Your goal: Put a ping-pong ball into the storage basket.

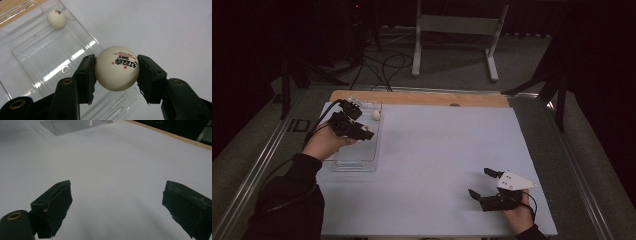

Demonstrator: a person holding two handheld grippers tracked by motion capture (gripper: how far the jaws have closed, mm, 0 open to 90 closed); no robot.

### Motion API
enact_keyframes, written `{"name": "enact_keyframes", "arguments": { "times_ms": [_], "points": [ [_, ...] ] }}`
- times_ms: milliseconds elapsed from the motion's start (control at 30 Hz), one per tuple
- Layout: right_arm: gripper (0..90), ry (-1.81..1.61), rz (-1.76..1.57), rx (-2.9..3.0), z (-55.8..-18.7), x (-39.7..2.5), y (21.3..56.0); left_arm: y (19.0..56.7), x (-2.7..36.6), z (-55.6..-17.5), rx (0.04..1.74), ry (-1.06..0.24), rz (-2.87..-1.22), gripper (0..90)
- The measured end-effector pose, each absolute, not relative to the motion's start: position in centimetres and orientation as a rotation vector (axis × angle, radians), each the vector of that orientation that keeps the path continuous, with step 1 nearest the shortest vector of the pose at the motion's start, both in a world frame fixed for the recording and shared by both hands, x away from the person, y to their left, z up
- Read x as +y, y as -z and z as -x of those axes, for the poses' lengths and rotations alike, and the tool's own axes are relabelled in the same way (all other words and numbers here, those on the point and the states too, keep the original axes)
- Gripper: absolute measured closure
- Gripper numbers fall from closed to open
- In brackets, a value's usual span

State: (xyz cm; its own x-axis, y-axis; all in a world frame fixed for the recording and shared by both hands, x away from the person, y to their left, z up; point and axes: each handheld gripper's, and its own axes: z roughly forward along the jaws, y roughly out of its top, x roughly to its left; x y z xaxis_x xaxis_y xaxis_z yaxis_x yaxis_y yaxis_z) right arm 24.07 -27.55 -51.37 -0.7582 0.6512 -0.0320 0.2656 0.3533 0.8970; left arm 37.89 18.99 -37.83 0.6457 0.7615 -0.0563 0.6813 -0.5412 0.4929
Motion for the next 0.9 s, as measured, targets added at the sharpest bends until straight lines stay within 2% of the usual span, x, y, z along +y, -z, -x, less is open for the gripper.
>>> {"name": "enact_keyframes", "arguments": {
  "times_ms": [900],
  "points": [
    [8.7, -1.378, -0.802, 2.242, -24.1, -27.5, 51.4, 43.2, 19.7, -39.0, 1.218, -0.160, -2.399, 52.1]
  ]
}}
